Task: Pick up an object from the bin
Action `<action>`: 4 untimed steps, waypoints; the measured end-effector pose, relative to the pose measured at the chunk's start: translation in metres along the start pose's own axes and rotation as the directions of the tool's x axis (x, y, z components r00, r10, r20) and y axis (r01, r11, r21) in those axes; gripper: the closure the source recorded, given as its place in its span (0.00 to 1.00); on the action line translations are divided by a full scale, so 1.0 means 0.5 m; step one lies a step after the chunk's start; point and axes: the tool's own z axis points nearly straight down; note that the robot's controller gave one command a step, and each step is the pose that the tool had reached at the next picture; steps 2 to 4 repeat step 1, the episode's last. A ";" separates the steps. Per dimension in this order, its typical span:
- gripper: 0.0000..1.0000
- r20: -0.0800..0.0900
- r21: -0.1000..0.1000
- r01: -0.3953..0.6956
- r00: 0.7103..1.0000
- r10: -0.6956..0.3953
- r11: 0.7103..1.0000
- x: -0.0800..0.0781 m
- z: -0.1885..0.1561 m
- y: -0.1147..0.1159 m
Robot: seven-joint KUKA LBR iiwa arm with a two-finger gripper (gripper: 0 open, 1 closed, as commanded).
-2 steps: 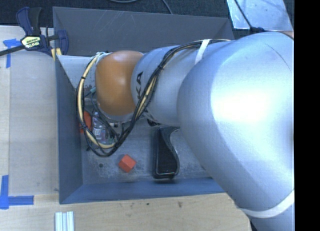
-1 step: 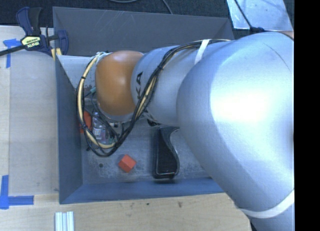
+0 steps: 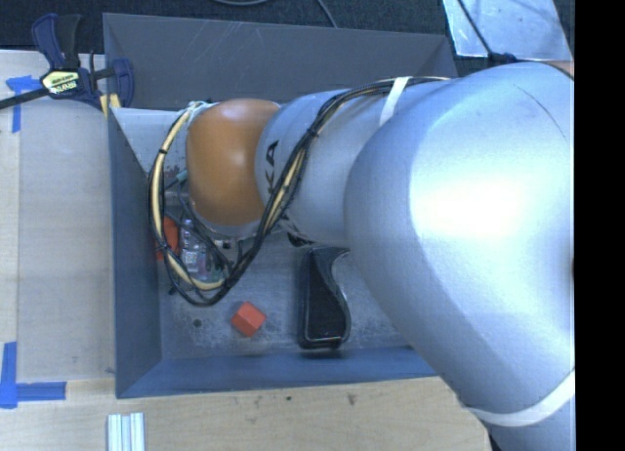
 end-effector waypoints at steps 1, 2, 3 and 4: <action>1.00 0.000 0.000 0.000 1.000 0.000 1.000 0.000 0.000 0.000; 1.00 0.000 0.000 0.000 1.000 0.000 1.000 0.000 0.000 0.000; 1.00 0.000 0.000 0.000 1.000 0.000 1.000 0.000 0.000 0.000; 1.00 0.000 0.000 0.000 1.000 0.000 1.000 0.000 0.000 0.000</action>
Offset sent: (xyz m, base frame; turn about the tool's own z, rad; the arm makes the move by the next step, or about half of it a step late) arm -0.0065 0.0012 0.1413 0.0564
